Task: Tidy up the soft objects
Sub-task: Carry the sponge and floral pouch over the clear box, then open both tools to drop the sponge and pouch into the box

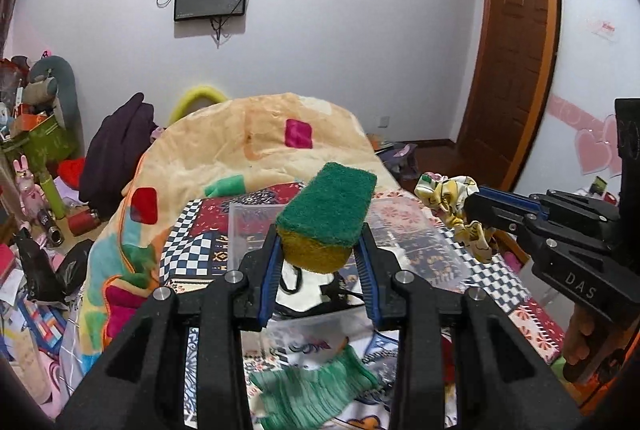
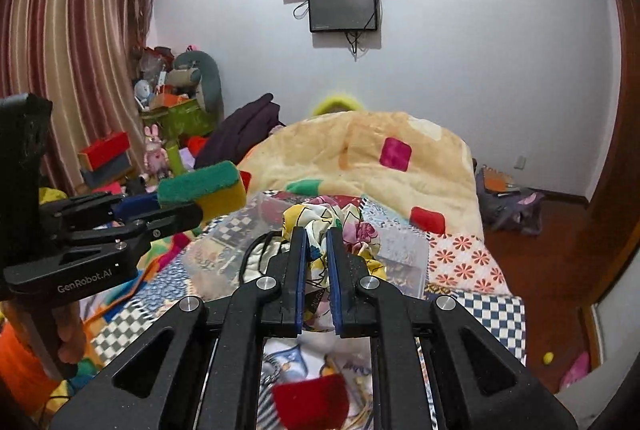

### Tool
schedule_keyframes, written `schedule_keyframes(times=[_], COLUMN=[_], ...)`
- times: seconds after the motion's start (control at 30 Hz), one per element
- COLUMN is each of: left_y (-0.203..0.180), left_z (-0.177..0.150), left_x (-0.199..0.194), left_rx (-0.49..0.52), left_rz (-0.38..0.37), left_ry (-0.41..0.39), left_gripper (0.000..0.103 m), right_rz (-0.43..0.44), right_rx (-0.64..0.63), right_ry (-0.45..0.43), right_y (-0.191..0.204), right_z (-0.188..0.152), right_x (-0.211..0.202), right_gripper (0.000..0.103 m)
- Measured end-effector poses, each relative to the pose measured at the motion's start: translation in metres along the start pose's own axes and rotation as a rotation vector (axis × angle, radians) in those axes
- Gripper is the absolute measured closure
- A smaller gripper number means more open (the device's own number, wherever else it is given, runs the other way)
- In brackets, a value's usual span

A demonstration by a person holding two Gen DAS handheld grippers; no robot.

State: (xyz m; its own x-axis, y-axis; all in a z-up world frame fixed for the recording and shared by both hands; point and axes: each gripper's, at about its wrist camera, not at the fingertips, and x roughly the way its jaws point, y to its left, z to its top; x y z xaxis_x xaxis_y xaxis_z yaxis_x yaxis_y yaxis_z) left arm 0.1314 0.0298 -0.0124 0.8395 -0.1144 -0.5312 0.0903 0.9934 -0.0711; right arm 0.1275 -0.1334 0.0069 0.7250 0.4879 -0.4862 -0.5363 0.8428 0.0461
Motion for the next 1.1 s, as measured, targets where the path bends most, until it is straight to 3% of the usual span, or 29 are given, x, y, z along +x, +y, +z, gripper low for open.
schedule_keyframes(times=[0.37,0.67,0.9,1.1], left_y=[0.003,0.002,-0.003,-0.002], left_z=[-0.024,-0.034,-0.037,-0.031], left_x=[0.066,0.098,0.092,0.072], left_rx=[0.028,0.044,0.055,0.053], left_rz=[0.048,0.058,0.047,0.053], left_ry=[0.179,0.255,0.25,0.207], left_gripper=[0.068,0.068,0.06,0.044], right_rz=[-0.037,-0.016,0.001,0.003], right_rx=[-0.001,0.049,0.051,0.058], right_ry=[0.141,0.243,0.267,0.236], right_y=[-0.009,-0.022,-0.019,-0.021], right_z=[-0.02,-0.036,-0.037,-0.031], right_x=[0.064,0.088,0.089,0.075], right_gripper=[0.094,0.094,0.092,0.073])
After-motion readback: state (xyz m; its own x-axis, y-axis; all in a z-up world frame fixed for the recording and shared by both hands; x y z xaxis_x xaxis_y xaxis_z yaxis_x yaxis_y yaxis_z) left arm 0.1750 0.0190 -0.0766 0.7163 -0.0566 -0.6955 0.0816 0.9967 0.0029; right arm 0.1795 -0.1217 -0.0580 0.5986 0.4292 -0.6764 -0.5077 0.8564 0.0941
